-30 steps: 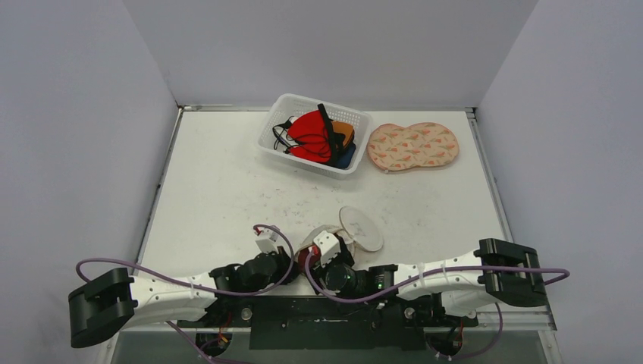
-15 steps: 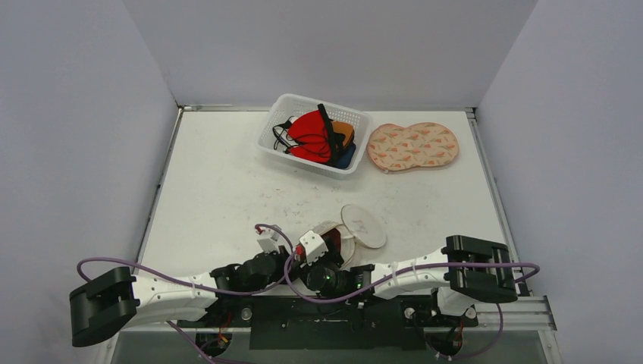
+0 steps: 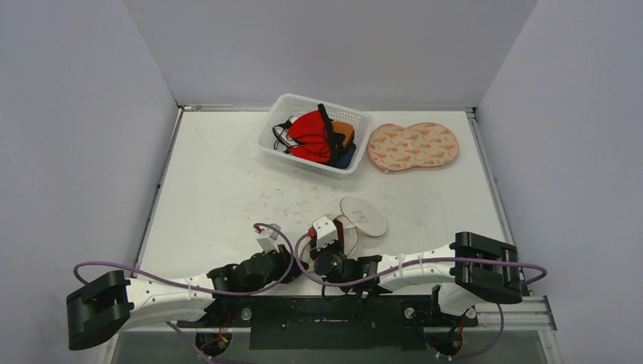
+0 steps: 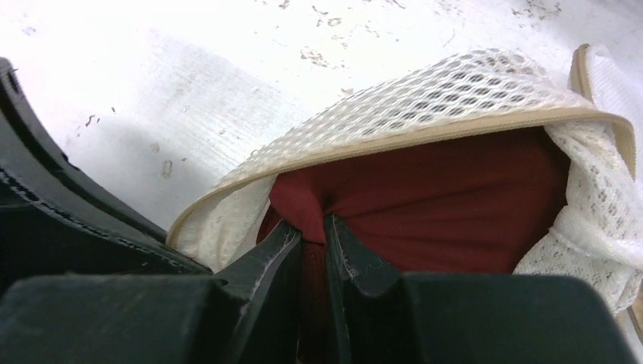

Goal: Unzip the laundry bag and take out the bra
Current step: Pick up the bra from the laundry bag.

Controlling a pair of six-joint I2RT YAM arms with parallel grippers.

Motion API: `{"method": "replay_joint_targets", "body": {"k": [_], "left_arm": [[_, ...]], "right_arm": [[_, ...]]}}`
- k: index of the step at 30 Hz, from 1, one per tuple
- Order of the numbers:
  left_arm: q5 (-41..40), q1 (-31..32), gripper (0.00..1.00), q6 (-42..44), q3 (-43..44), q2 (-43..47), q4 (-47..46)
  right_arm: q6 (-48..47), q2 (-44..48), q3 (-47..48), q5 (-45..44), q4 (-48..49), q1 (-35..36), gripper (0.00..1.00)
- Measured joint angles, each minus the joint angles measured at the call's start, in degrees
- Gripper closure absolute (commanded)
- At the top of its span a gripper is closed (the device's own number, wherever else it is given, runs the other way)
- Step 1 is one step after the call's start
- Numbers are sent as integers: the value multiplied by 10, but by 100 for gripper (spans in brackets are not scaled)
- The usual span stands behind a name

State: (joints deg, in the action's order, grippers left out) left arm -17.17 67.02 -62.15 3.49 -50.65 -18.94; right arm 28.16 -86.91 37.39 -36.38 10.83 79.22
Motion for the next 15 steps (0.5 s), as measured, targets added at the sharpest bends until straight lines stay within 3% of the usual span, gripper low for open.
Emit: {"method": "replay_joint_targets", "body": {"k": [8,15], "left_arm": [[-14,0,100,-5,1,30,26],[-40,0,100,-7,24,37,75]], "right_arm": [[24,115,-61,59,1,-41,95],[15,236,-101,195,-12,-106,95]]}}
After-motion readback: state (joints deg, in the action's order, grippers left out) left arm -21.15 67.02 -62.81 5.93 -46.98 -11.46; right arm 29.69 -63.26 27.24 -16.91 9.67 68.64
